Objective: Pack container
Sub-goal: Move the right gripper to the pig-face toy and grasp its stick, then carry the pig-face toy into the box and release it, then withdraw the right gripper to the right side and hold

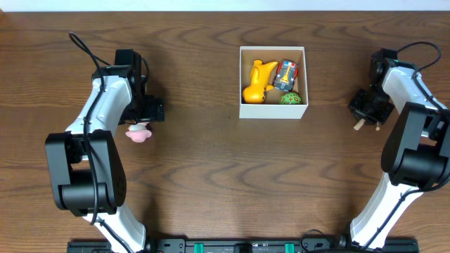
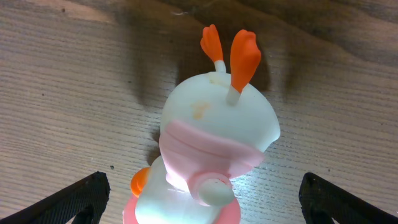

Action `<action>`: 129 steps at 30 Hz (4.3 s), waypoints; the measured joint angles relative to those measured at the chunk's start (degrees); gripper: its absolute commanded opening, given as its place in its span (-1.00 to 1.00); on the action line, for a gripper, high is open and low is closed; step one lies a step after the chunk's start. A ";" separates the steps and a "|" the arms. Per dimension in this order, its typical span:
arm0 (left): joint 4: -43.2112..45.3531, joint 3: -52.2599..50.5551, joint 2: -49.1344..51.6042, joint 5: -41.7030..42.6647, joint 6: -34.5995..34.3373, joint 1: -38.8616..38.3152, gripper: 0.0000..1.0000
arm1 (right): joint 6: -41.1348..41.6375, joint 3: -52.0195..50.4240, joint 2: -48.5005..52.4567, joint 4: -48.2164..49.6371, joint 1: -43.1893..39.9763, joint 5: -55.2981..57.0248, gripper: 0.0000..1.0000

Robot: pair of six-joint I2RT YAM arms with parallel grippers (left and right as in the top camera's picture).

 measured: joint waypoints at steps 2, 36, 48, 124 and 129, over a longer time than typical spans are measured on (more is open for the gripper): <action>0.00 0.00 0.00 0.02 0.00 0.00 0.96 | 0.04 -0.02 0.00 -0.07 0.00 -0.39 -0.78; 0.00 0.00 0.00 0.00 0.00 0.00 0.96 | -53.81 23.08 -11.61 -6.80 24.68 -24.37 -0.98; 0.00 0.00 0.00 0.00 0.00 0.00 0.96 | -72.96 18.32 -11.37 -8.20 28.44 -25.77 -0.98; 0.00 0.00 0.00 0.00 0.00 0.00 0.96 | -43.98 16.48 -5.42 5.68 18.82 -10.62 0.98; 0.00 0.00 0.00 0.00 0.00 0.00 0.96 | -40.83 16.48 -5.42 5.73 13.11 -7.21 0.99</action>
